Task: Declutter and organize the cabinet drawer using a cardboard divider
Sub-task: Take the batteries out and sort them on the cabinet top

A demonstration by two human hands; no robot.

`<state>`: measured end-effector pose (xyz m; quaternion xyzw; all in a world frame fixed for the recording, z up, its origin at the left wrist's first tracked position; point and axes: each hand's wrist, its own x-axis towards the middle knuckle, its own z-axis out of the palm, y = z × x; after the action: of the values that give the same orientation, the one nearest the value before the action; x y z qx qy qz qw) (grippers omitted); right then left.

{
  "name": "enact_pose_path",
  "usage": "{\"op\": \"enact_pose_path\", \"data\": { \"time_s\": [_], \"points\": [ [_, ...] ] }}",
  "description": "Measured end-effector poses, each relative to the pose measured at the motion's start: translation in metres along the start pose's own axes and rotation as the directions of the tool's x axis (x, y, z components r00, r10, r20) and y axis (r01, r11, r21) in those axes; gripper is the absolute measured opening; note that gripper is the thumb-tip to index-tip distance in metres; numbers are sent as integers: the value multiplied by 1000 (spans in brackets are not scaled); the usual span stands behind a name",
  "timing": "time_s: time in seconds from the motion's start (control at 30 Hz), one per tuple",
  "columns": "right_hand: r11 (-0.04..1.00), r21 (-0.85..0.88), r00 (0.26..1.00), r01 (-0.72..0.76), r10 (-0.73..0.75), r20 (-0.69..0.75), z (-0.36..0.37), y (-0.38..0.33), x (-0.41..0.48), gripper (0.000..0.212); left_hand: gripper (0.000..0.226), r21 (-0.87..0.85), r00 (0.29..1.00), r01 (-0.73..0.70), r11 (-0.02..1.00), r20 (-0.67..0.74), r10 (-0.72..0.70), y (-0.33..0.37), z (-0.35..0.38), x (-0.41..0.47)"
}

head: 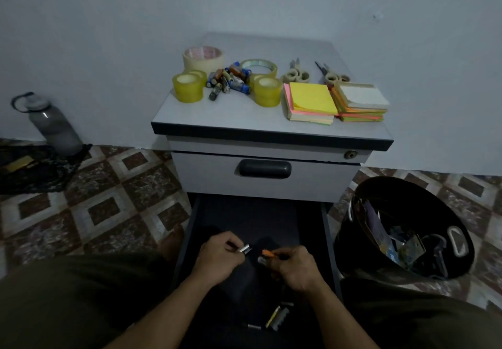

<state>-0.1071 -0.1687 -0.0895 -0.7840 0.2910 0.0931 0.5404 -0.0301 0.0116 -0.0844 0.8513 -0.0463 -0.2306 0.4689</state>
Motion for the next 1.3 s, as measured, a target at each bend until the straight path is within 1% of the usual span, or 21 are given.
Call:
{"op": "enact_pose_path", "data": {
  "time_s": [0.13,0.27,0.33,0.4,0.5,0.6,0.63,0.7,0.87,0.93,1.07,1.17,1.23,1.3],
  "points": [
    [997,-63,996,36,-30,85,-18,-32,-15,22,11,-103,1000,-8,995,1,8,27,-19,-22],
    [993,-29,986,117,-113,118,-44,-71,-43,12,8,-106,997,-82,991,-7,82,60,-47,-47],
    [983,-50,978,179,-171,122,-58,-93,-61,10,8,-102,991,-135,986,-34,132,80,-65,-58],
    [962,-105,964,253,-242,107,-74,-121,-80,11,9,-92,976,-205,975,-97,196,104,-85,-69],
    [921,-136,930,366,-357,84,-97,-172,-105,15,10,-93,934,-308,947,-216,283,145,-117,-79],
    [862,-153,874,483,-484,28,-116,-222,-112,16,11,-56,875,-409,911,-307,374,187,-148,-75],
    [840,-159,851,518,-525,1,-122,-237,-109,15,11,-48,858,-424,905,-341,384,201,-157,-69],
    [814,-177,823,553,-567,-36,-135,-267,-98,14,12,-47,843,-417,908,-394,366,227,-174,-53],
    [811,-156,813,564,-579,-63,-152,-327,-42,8,13,37,820,-364,931,-461,339,272,-198,8],
    [813,-191,816,549,-572,-89,-151,-346,-14,6,12,75,821,-318,945,-476,314,283,-200,35],
    [821,-300,839,487,-535,-101,-142,-371,44,18,12,177,828,-254,951,-468,308,296,-195,75],
    [816,-377,843,438,-518,-144,-138,-380,83,30,16,256,835,-207,944,-456,307,299,-189,93],
    [817,-408,844,406,-507,-176,-137,-383,104,33,15,324,846,-179,929,-432,314,300,-187,100],
    [808,-442,845,390,-505,-177,-136,-385,121,35,16,355,859,-178,918,-398,320,298,-186,106]
  ]
}}
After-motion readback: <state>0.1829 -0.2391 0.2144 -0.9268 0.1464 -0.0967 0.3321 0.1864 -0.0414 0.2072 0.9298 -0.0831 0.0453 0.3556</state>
